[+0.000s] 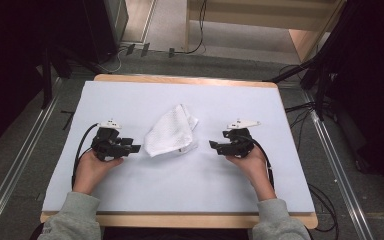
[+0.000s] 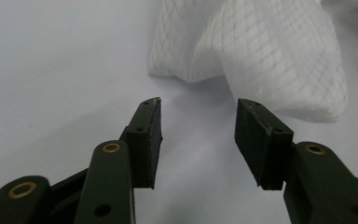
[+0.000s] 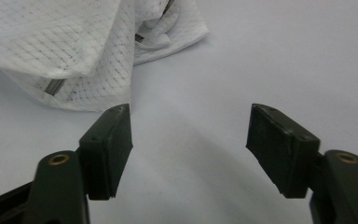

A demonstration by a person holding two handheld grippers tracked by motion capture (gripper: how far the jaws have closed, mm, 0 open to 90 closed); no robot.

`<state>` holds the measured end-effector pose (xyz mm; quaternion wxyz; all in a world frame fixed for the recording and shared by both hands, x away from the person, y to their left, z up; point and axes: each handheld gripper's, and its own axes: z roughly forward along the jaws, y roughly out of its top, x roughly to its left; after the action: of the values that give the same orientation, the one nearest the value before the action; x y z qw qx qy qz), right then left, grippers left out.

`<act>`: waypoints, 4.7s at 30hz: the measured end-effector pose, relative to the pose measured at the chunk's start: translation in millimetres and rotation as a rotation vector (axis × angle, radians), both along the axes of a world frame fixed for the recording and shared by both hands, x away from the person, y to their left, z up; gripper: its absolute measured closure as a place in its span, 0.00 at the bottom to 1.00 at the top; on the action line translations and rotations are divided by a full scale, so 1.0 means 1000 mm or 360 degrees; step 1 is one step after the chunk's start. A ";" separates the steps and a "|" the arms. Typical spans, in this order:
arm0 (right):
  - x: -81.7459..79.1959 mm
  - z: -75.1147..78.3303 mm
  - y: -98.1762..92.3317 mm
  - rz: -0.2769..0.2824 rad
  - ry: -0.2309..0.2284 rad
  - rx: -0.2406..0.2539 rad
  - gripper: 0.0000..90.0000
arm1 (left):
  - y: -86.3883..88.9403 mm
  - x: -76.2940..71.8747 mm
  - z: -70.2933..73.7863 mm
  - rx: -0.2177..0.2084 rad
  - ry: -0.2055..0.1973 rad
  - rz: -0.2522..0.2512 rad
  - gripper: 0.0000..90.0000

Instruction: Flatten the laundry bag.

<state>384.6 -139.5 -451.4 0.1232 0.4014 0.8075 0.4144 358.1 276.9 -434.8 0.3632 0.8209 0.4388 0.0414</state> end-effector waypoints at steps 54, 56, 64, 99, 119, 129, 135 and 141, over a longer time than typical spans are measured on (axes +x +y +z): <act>-0.004 -0.002 0.033 0.0154 0.0193 0.0026 1.00 | 0.011 -0.006 0.011 -0.0019 -0.0064 -0.0020 0.40; -0.002 -0.002 0.037 0.0164 0.0194 0.0017 1.00 | 0.012 -0.007 0.011 -0.0029 -0.0066 -0.0018 0.40; 0.000 -0.004 0.056 0.0241 0.0198 -0.0032 1.00 | 0.016 -0.013 0.011 -0.0024 -0.0075 0.0017 0.40; 0.031 0.028 0.098 0.0337 0.0120 0.0006 1.00 | -0.033 -0.005 0.009 -0.0040 -0.0168 -0.0095 0.25; 0.028 0.029 0.069 0.0254 0.0099 -0.0002 0.98 | -0.029 0.015 0.013 -0.0118 0.0014 0.0011 0.98; 0.046 0.015 0.058 0.0143 0.0123 -0.0001 0.90 | -0.003 0.011 0.014 -0.0201 0.0103 0.0042 0.97; 0.056 0.007 0.071 0.0122 0.0115 -0.0034 0.86 | 0.004 0.007 0.012 -0.0237 0.0144 0.0050 0.97; 0.073 -0.001 0.079 0.0090 0.0118 -0.0048 0.74 | 0.009 0.002 0.009 -0.0221 0.0160 0.0062 0.97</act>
<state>457.2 -60.3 -452.0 0.0875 0.3915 0.8287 0.3902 360.3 286.4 -425.4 0.3957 0.7862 0.4741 -0.0234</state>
